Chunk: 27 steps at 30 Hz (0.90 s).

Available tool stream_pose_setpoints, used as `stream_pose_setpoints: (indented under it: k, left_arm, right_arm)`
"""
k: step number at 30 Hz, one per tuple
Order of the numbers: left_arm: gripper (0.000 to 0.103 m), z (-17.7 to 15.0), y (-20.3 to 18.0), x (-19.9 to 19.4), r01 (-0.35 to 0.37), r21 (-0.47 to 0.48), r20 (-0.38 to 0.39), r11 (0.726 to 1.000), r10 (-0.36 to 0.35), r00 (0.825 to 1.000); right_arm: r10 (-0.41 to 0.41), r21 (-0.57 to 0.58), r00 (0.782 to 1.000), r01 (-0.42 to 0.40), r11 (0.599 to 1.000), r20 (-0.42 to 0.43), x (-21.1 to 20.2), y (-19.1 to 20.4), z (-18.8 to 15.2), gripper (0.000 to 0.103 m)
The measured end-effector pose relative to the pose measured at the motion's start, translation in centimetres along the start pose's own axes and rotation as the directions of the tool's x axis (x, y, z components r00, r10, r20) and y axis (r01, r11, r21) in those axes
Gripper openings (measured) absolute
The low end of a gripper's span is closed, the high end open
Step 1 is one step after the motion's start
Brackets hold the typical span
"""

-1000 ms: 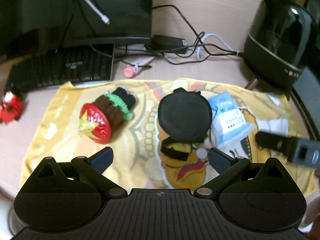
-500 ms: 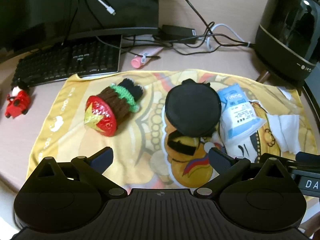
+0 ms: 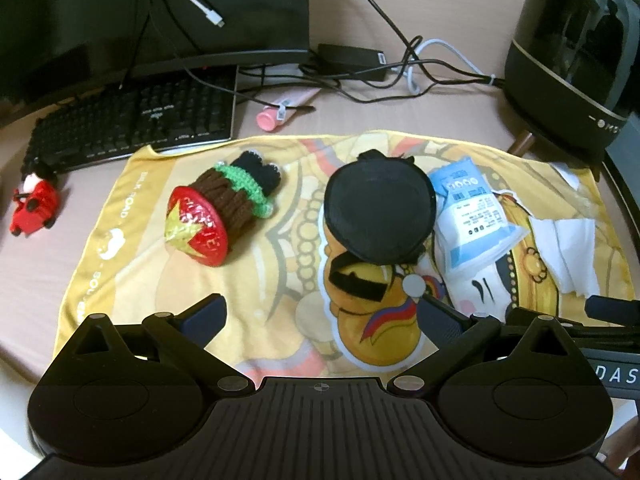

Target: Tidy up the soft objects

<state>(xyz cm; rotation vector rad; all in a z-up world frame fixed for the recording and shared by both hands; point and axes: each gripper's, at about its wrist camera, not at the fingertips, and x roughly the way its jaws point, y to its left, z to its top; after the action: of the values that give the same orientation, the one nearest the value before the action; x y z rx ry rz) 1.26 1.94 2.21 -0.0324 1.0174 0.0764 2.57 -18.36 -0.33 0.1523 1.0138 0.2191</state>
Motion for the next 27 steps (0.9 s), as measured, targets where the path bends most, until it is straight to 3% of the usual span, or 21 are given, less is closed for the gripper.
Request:
stream_pose_setpoints:
  k: [27]
  left_arm:
    - [0.103, 0.05, 0.99, 0.34, 0.002, -0.024, -0.009, 1.000, -0.002, 1.000]
  right_arm:
    - [0.015, -0.020, 1.000, -0.015, 1.000, -0.011, 0.58, 0.67, 0.56, 0.103]
